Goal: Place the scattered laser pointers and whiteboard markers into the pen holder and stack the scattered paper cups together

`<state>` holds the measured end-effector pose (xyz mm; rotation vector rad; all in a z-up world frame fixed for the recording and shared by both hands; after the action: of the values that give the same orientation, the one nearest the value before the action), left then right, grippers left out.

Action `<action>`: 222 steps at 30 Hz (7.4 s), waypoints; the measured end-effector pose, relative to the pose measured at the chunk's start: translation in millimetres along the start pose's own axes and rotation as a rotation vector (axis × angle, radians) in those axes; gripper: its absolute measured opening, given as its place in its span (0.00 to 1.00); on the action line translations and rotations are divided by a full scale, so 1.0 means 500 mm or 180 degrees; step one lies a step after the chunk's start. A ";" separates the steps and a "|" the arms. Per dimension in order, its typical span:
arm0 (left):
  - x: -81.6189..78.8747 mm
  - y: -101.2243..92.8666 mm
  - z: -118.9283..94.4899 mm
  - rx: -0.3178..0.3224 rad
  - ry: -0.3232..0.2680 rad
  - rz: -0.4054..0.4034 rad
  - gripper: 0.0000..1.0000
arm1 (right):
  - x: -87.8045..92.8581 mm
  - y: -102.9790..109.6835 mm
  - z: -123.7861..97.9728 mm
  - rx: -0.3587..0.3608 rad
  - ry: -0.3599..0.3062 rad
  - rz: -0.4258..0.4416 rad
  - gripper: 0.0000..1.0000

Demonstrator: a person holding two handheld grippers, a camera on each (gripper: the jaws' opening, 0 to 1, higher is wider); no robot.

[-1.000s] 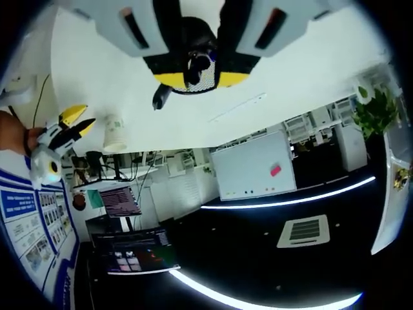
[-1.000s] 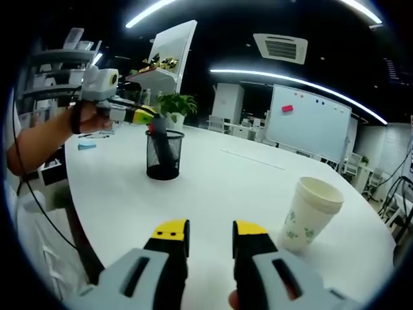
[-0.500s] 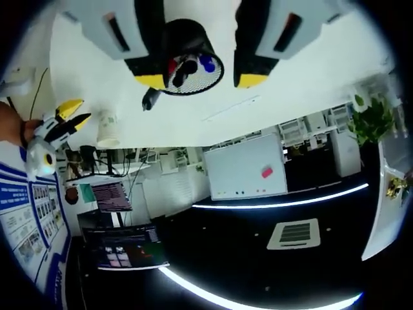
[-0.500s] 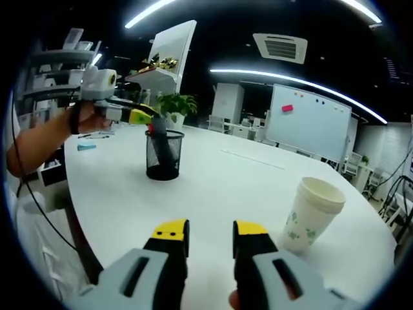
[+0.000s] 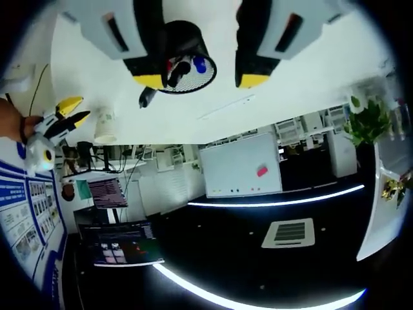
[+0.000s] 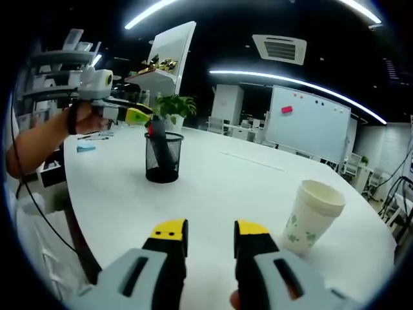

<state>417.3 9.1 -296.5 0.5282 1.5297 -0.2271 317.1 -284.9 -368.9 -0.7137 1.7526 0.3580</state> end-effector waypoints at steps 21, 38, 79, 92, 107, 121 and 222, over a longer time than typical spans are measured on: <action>-0.002 0.021 -0.029 -0.0109 -0.0005 0.0006 0.45 | -0.015 -0.012 0.001 0.0067 -0.0079 -0.0012 0.31; 0.007 0.030 -0.056 -0.0162 -0.0024 -0.0054 0.49 | -0.020 -0.028 -0.004 0.0165 -0.0134 -0.0037 0.35; 0.041 0.032 -0.120 -0.0217 0.0032 -0.0230 0.52 | -0.055 -0.058 -0.025 0.0446 -0.0565 -0.0226 0.51; 0.063 0.033 -0.134 -0.0231 0.0087 -0.0254 0.52 | -0.057 -0.071 -0.022 0.0482 -0.0609 -0.0196 0.57; 0.070 0.035 -0.142 -0.0231 0.0115 -0.0237 0.52 | -0.060 -0.101 -0.023 0.0653 -0.0798 -0.0129 0.63; 0.068 0.025 -0.145 -0.0158 0.0113 -0.0195 0.52 | -0.052 -0.136 -0.041 0.0843 -0.0884 0.0025 0.66; 0.103 -0.026 -0.165 0.0058 0.0502 -0.0091 0.63 | 0.064 -0.220 0.017 0.0858 -0.0304 0.0471 0.72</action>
<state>340.6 45.3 -346.0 0.5494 1.6907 -0.2258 387.5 -373.5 -388.8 -0.3696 1.7255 0.2451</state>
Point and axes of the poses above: the point that each gripper's makers call its tool centre point, and the gripper's own axes: z roughly forward along the fingers, y roughly to its left, x roughly out of its underside, the point moved 7 cm from there along -z, roughly backward along the fingers, and after that the axes turned 14 degrees about -x, right-handed, at the moved point
